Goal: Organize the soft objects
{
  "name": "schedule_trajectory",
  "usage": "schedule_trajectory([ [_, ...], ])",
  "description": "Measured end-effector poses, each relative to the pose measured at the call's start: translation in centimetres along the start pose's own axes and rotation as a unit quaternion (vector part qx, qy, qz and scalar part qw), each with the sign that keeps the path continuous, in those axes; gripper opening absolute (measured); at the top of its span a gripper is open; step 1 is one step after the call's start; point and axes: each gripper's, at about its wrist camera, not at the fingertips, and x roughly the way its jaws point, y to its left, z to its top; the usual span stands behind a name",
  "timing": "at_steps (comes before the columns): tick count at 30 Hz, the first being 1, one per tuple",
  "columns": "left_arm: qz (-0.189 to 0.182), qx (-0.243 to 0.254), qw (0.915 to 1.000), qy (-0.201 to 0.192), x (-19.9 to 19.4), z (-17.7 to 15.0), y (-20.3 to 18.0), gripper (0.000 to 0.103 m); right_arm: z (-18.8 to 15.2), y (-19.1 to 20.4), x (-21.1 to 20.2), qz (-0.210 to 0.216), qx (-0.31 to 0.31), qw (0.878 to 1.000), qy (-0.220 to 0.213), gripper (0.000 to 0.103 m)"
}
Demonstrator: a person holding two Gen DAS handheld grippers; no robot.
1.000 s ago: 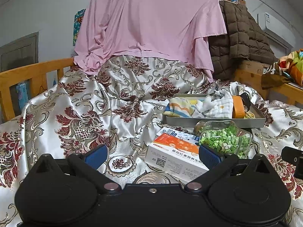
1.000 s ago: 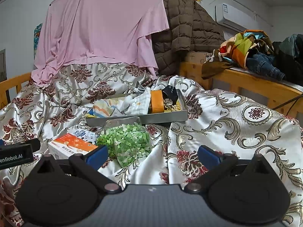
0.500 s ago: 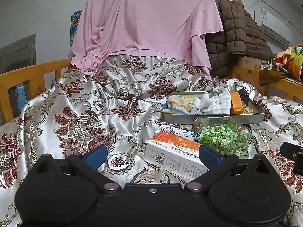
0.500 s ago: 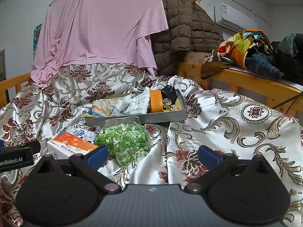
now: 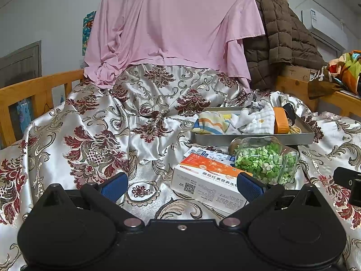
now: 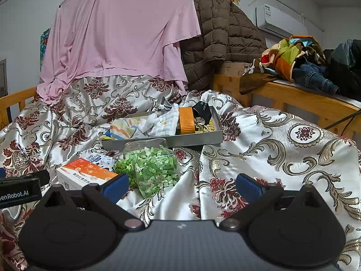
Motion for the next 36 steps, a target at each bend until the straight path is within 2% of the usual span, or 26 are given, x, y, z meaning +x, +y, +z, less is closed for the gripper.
schedule_trajectory([
  [21, -0.022, -0.003, 0.9996, 0.02, 0.21, -0.04, 0.05, 0.102, -0.16, 0.2, -0.05, 0.001, -0.001, 1.0, 0.002, 0.103],
  [36, -0.024, -0.001, 0.9993, 0.029, 0.43, -0.26, -0.02, 0.102, -0.47, 0.28, 0.05, 0.002, -0.001, 1.0, 0.003, 0.103],
])
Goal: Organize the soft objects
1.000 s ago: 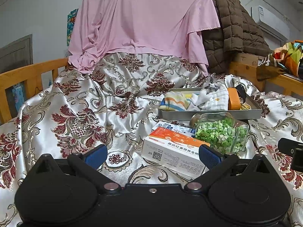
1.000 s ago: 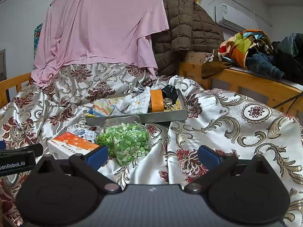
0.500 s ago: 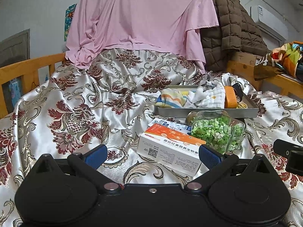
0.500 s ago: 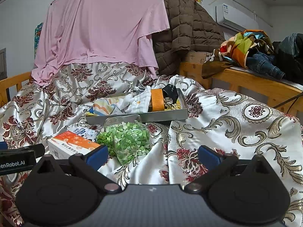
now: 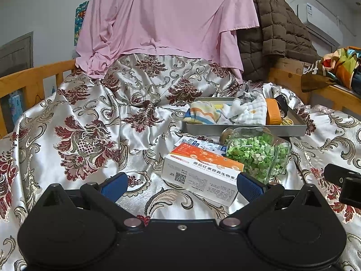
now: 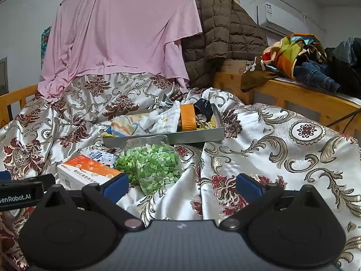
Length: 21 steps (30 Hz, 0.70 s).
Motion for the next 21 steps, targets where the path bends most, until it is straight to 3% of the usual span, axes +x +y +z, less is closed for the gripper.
schedule_trajectory([
  [21, -0.002, 0.0, 1.0, 0.003, 0.06, -0.14, 0.01, 0.102, -0.14, 0.11, 0.03, 0.001, 0.001, 1.0, 0.001, 0.103],
])
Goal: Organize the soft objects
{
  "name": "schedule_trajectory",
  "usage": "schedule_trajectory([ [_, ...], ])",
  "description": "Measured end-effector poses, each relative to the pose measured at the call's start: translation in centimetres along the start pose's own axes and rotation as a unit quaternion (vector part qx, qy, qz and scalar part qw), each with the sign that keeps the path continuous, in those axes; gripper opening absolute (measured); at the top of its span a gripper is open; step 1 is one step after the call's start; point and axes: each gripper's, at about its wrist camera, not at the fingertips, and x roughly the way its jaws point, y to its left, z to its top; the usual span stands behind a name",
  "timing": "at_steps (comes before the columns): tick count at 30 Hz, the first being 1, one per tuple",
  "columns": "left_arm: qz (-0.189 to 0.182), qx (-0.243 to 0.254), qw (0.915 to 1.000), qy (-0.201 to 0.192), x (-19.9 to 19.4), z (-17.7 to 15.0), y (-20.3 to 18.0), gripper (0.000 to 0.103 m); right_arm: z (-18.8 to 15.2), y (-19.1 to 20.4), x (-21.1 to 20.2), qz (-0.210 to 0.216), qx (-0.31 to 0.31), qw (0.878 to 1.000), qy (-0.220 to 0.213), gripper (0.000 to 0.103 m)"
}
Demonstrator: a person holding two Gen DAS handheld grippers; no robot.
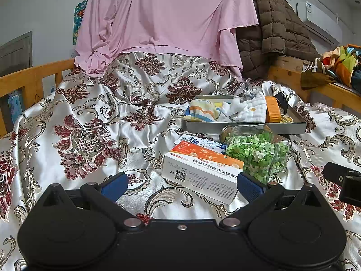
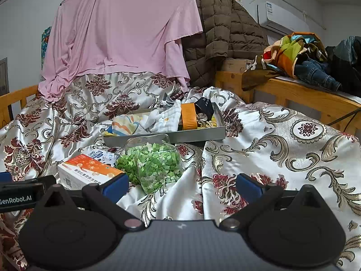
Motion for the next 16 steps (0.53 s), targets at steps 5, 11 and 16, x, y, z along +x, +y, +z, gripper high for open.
schedule_trajectory([
  [5, 0.0, 0.0, 1.0, 0.0, 0.0, 0.02, -0.02, 0.102, -0.03, 0.05, 0.0, 0.0, 0.0, 1.0, 0.0, 0.103],
  [11, 0.002, 0.002, 1.0, -0.001, 0.04, -0.03, 0.0, 0.102, 0.04, -0.02, 0.02, 0.0, 0.0, 1.0, 0.001, 0.103],
  [16, 0.001, 0.001, 1.0, 0.0, 0.04, -0.08, 0.07, 0.102, -0.59, 0.48, 0.03, 0.003, 0.0, 1.0, 0.004, 0.103],
])
